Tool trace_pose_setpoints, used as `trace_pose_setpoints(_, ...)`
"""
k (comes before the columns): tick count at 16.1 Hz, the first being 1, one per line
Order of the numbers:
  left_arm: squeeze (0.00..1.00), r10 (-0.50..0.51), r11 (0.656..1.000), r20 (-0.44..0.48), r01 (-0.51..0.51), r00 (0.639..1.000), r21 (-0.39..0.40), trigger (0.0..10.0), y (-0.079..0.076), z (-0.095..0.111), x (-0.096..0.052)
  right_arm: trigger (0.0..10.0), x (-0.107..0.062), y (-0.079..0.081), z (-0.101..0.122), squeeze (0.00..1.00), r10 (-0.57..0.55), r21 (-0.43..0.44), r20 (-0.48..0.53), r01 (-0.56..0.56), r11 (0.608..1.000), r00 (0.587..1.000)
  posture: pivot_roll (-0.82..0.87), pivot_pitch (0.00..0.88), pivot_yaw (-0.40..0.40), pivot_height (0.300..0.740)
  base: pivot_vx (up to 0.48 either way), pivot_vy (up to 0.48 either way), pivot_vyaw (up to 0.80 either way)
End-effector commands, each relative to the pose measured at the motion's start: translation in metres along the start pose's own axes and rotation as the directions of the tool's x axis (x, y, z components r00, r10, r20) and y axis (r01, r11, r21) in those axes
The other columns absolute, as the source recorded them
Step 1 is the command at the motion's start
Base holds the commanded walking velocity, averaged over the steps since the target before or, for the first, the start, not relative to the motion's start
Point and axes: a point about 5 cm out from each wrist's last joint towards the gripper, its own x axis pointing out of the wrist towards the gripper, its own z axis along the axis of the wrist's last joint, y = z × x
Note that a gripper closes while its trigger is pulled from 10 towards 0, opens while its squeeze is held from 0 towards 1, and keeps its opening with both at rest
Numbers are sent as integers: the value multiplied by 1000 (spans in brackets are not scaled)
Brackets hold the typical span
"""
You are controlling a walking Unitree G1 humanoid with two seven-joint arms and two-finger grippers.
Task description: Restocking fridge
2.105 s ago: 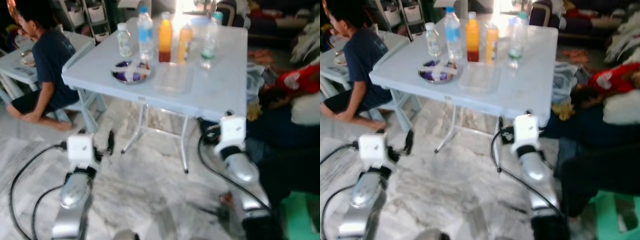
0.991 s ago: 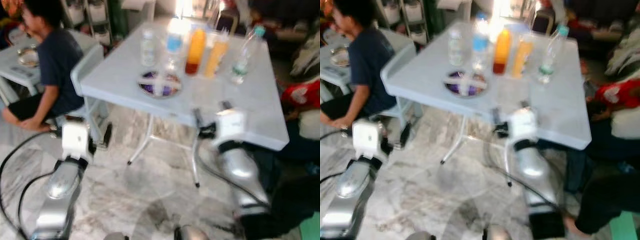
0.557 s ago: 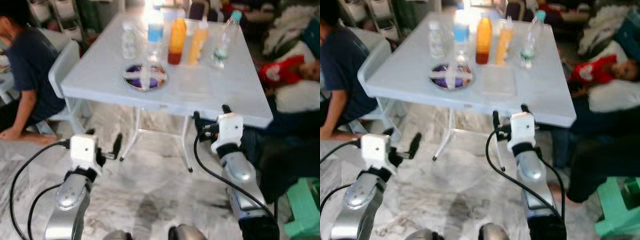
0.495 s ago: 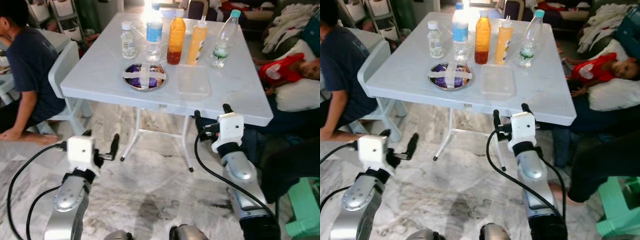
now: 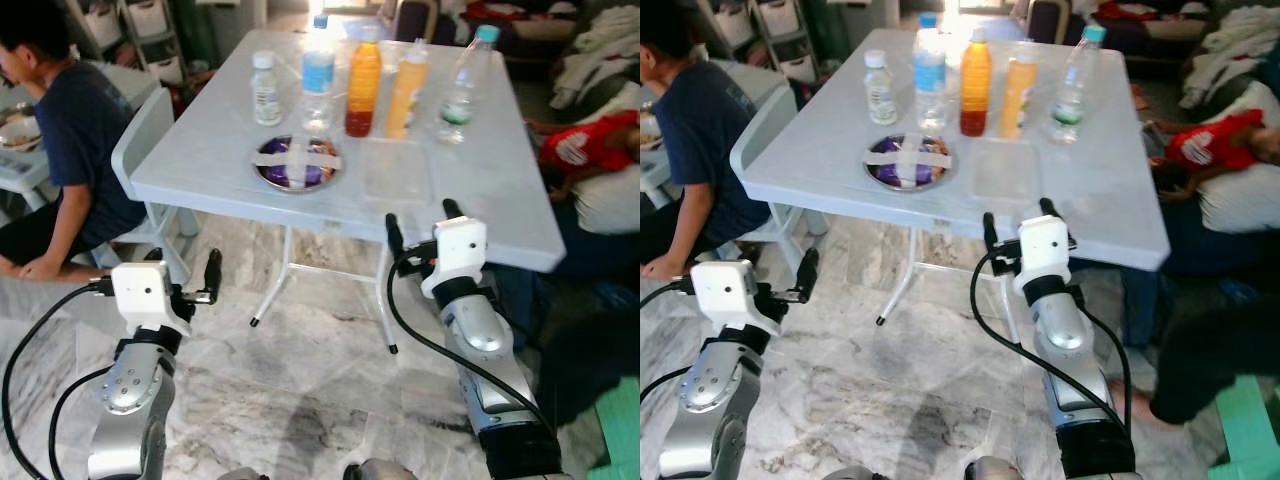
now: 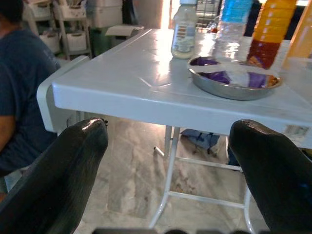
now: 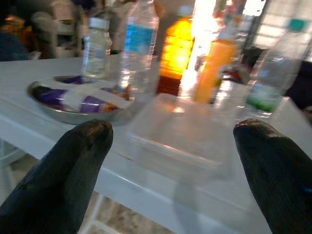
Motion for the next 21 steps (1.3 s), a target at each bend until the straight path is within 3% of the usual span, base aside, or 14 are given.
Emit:
trace_pose_setpoints(1,0,-13,1000,-4,13,1000,0,10000,-2,1,0,10000,5,3,1,0,12,25,-18,-12,1000,1000,-54,92,19,735,337,0,0)
trace_pose_setpoints(4,0,-32,999,-19,31,999,-12,10000,-8,-2,-2,10000,14,-4,-1,0,47,6,-61,-47,999,997,-51,93,14,735,337,0,0)
trace_pose_setpoints(8,0,-36,999,-11,36,999,-16,10000,-6,0,-1,10000,15,5,8,0,165,-71,-19,-166,984,986,-44,92,12,735,319,0,0)
trace_pose_setpoints(11,0,3,999,-1,-3,1000,-32,10000,2,3,-2,10000,17,7,21,0,93,-135,93,-80,988,991,-33,103,17,735,0,0,-338)
trace_pose_setpoints(14,0,-9,999,-3,9,1000,-33,10000,1,3,-2,10000,14,2,25,0,12,-155,116,6,988,993,-46,102,21,735,0,0,-704)
trace_pose_setpoints(18,0,-5,999,-3,5,1000,-35,10000,-3,2,4,10000,15,-18,21,0,-116,-95,89,124,988,989,-62,97,24,735,0,0,-800)
trace_pose_setpoints(21,0,-19,999,-11,19,1000,-34,10000,-8,1,3,10000,23,-20,21,0,-77,-66,66,82,994,995,-60,96,26,735,0,0,0)
